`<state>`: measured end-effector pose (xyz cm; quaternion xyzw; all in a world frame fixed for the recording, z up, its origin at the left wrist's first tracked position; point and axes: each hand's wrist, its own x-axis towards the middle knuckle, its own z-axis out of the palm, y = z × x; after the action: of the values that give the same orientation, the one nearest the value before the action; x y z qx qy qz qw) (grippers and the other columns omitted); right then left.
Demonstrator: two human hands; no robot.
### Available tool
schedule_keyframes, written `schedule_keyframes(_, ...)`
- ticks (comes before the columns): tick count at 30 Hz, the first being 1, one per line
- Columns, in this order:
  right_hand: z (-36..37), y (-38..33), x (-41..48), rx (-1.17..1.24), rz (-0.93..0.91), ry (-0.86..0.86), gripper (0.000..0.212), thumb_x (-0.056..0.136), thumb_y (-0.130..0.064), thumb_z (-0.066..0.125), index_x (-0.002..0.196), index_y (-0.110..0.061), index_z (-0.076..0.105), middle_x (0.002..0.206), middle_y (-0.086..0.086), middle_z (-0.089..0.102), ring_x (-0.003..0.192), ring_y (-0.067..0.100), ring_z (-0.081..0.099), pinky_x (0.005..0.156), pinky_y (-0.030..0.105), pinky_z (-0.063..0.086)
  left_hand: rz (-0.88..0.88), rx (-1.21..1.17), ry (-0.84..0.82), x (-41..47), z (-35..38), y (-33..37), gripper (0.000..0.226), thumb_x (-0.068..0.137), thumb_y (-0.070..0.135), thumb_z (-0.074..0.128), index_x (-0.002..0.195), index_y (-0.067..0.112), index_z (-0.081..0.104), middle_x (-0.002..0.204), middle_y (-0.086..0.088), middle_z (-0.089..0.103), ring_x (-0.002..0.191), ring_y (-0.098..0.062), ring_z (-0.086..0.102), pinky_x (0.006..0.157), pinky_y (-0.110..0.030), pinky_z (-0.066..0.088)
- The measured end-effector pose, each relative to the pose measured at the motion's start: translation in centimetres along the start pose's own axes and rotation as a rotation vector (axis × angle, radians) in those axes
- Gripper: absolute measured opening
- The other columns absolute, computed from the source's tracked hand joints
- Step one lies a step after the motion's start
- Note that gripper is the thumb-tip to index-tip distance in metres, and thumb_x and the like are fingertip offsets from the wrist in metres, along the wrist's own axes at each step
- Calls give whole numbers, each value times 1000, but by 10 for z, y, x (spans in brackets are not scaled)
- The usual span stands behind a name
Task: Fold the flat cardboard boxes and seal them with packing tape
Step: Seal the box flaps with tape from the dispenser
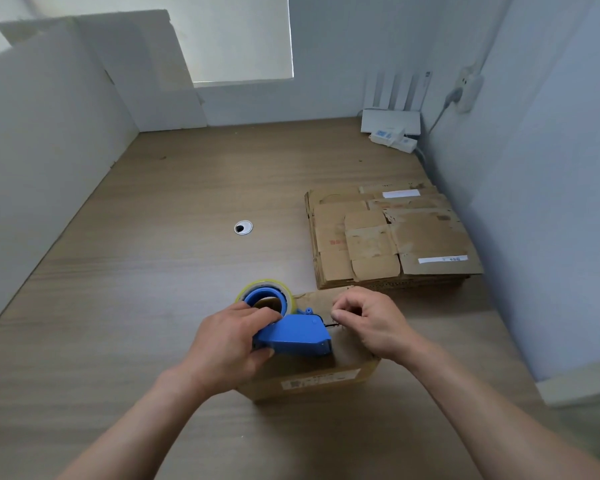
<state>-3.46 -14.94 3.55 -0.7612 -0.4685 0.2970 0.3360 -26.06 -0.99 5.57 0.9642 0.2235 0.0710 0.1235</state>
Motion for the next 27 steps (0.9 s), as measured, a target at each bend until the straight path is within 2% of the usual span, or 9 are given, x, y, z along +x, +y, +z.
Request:
schedule_keyframes(3,10,4,-6,-75,-58,118,17,98,-26,57,82,-25,63,97,-9,65,93,7,59,82,33,51,-21,-37,-5,8,-3,5,47,71,54,63,114,34,65,96,11,68,88,-15,61,66,-30,49)
schedule_keyframes(6,20,14,-13,-16,-74,216,20,100,-25,51,83,-21,60,104,-10,63,100,4,56,83,30,50,5,-33,-11,15,-3,5,48,74,57,60,114,33,66,97,10,68,88,-16,61,66,-30,48)
schedule_keyframes(10,25,30,-18,69,-71,281,22,97,-32,46,85,-21,61,115,-13,62,110,-2,54,90,26,47,51,-31,-9,9,-12,-4,41,74,60,56,102,31,66,85,10,67,76,-17,63,56,-30,51)
schedule_keyframes(13,16,34,-16,201,-36,333,21,97,-29,48,87,-20,65,106,-13,64,103,1,58,87,24,48,-70,-52,11,-4,-28,-30,38,70,61,59,98,36,59,78,11,63,70,-20,61,58,-35,52)
schedule_keyframes(15,14,31,-11,338,47,300,25,95,-28,50,83,-17,69,98,-10,69,99,4,62,86,27,50,-195,-115,-86,-5,-40,-33,35,66,64,57,93,41,56,71,12,61,67,-18,58,61,-38,51)
schedule_keyframes(17,13,26,-6,540,165,324,26,98,-15,51,82,-7,69,89,0,72,94,14,68,81,32,55,-281,-198,-177,3,-46,-19,31,66,64,57,85,39,57,69,10,60,66,-14,56,63,-38,49)
schedule_keyframes(21,7,24,-3,754,325,426,23,95,-1,49,76,9,57,75,18,58,73,22,65,69,38,52,-365,-206,-292,32,-46,10,21,82,52,65,84,32,58,76,8,62,72,-14,59,64,-34,48)
schedule_keyframes(25,6,24,-2,673,439,465,27,97,-13,48,73,-4,54,68,9,51,65,18,54,69,42,47,-369,-46,-330,51,-48,24,22,87,51,62,90,30,57,84,10,62,77,-11,58,62,-29,42)
schedule_keyframes(27,3,19,-4,566,407,475,29,99,-18,49,74,-5,56,68,6,54,63,16,53,67,41,49,-372,25,-317,53,-46,31,23,88,52,59,91,30,54,83,10,61,76,-11,56,59,-28,40)
